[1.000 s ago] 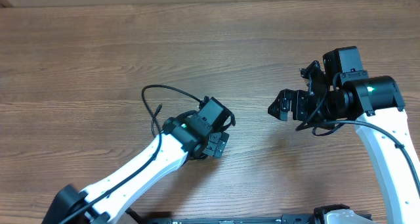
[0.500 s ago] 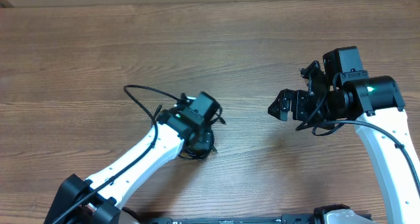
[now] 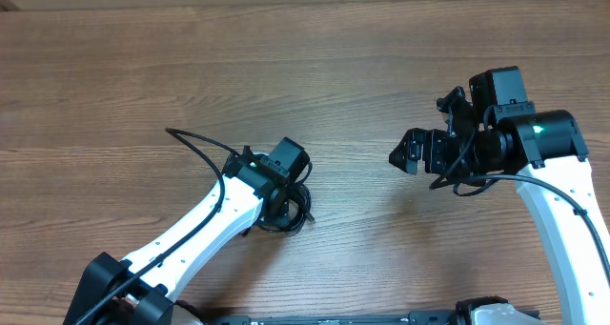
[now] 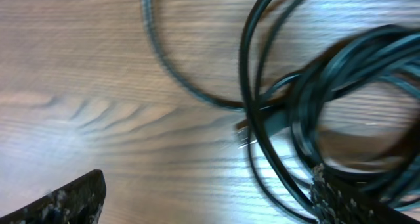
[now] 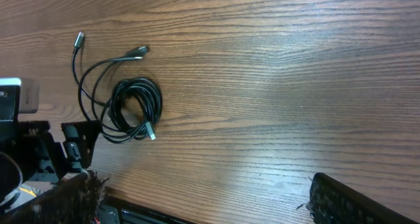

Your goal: Untangle cables

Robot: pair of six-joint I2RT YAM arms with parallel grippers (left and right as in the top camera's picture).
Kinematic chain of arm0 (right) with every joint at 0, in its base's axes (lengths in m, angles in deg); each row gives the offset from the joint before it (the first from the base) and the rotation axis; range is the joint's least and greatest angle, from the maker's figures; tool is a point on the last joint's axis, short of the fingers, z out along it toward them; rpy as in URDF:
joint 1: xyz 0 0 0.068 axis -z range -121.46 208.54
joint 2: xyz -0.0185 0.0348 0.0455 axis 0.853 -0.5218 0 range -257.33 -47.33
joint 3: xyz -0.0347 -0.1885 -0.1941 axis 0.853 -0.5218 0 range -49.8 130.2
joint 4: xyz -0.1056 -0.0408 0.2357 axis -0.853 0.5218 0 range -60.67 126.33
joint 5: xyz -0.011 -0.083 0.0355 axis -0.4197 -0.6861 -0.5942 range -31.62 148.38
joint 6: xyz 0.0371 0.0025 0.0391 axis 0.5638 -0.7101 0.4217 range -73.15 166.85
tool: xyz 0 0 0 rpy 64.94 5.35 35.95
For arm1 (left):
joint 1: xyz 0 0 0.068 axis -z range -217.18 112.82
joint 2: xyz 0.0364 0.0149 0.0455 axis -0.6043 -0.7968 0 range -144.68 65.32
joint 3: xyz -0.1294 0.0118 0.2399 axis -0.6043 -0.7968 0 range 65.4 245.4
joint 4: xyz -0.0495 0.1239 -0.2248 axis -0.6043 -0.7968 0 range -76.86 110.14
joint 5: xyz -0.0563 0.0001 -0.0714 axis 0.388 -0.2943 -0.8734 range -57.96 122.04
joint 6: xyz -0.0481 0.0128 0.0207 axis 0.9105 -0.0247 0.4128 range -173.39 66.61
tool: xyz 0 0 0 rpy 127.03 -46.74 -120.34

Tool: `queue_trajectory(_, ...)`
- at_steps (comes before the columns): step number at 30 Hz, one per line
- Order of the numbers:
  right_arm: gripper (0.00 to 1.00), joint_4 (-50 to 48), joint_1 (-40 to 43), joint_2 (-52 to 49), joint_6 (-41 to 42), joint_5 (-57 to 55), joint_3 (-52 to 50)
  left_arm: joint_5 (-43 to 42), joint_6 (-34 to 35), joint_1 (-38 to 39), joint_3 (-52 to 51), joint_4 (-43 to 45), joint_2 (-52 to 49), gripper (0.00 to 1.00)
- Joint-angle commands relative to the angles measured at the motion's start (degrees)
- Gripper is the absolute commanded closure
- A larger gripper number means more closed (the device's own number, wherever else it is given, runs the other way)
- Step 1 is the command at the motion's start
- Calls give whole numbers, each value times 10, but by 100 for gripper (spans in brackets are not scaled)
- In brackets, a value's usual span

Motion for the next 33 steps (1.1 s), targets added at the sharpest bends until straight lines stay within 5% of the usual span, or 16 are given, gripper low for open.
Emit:
queue_trajectory(1,0,-3,-2,-4,-10,-2,7,41,57,-10,1,-24,-2,3)
queue_trajectory(6,0,2,-2,-26,-28,0,7,9,72,-13,1,-47,-2,22)
queue_trajectory(15,0,-3,-5,-63,-155,69,7,-40,72,-13,1,-38,-2,23)
queue_trajectory(19,0,-9,-5,-77,-154,71,7,-69,72,-13,1,-1,-2,15)
queue_trajectory(24,0,-10,-5,-81,-154,75,7,-123,66,-12,1,79,-6,34)
queue_trajectory(33,0,-6,-5,-81,-154,75,7,-131,52,-12,1,130,-49,30)
